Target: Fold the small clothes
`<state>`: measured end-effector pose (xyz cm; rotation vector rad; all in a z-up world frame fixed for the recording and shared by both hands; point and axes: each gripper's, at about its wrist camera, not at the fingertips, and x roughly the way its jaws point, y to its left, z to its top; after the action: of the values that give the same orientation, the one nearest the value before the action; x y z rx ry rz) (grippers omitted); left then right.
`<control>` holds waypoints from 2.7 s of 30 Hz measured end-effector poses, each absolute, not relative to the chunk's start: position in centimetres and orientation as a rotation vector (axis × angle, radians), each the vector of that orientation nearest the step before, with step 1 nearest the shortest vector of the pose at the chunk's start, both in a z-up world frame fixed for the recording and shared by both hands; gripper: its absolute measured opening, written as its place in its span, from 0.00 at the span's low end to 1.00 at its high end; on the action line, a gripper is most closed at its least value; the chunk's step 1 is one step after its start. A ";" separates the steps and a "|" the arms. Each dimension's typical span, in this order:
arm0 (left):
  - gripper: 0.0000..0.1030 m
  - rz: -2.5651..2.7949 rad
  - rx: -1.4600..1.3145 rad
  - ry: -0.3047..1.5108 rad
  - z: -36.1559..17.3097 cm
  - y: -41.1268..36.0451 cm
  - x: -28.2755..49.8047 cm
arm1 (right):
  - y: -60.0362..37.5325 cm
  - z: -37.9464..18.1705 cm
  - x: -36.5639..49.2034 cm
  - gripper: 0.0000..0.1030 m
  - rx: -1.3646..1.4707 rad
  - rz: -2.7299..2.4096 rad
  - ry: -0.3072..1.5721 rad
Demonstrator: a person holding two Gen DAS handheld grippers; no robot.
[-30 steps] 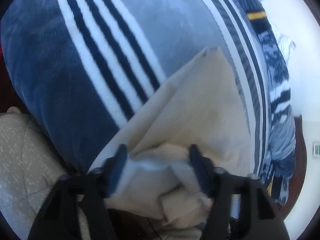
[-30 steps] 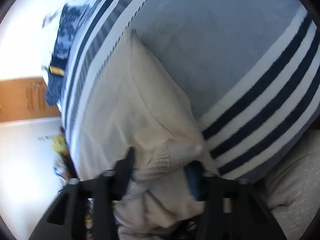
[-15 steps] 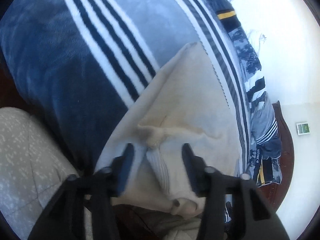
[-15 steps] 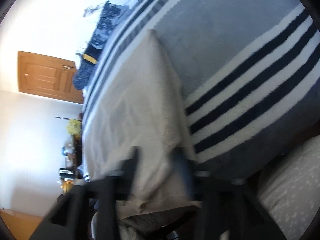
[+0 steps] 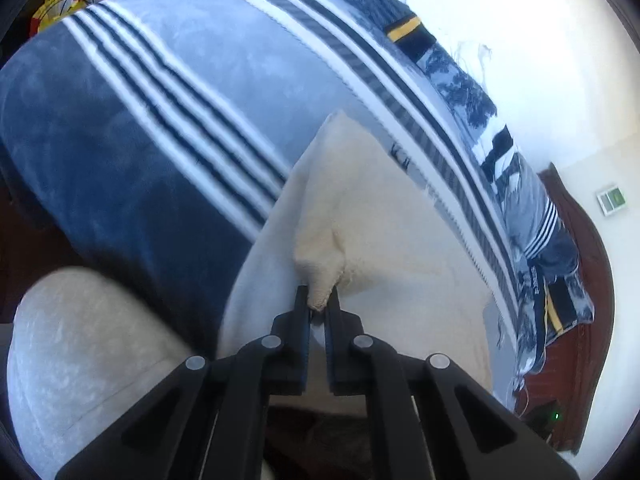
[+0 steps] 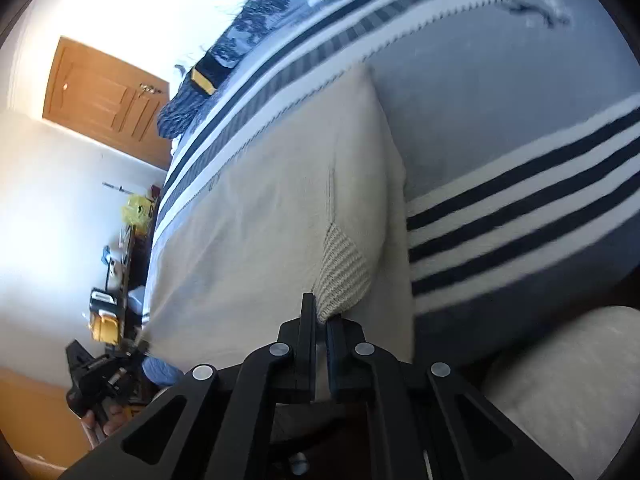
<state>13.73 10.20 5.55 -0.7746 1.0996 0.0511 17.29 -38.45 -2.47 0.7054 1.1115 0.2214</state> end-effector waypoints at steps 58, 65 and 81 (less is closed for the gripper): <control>0.59 0.201 -0.497 1.091 3.8 9.0 11.0 | -36.8 -1.3 17.2 0.57 0.410 0.037 1.138; 0.61 0.110 -0.580 1.150 0.9 9.3 13.0 | -25.4 6.2 22.3 0.73 0.307 0.411 1.099; 0.60 -0.035 -0.727 1.228 -3.1 11.2 14.6 | 3.0 -2.3 37.9 0.71 0.000 0.575 1.606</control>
<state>14.59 11.25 -3.11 -0.7273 1.2280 -0.0348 37.87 3.03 -2.34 0.0001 1.6063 0.5750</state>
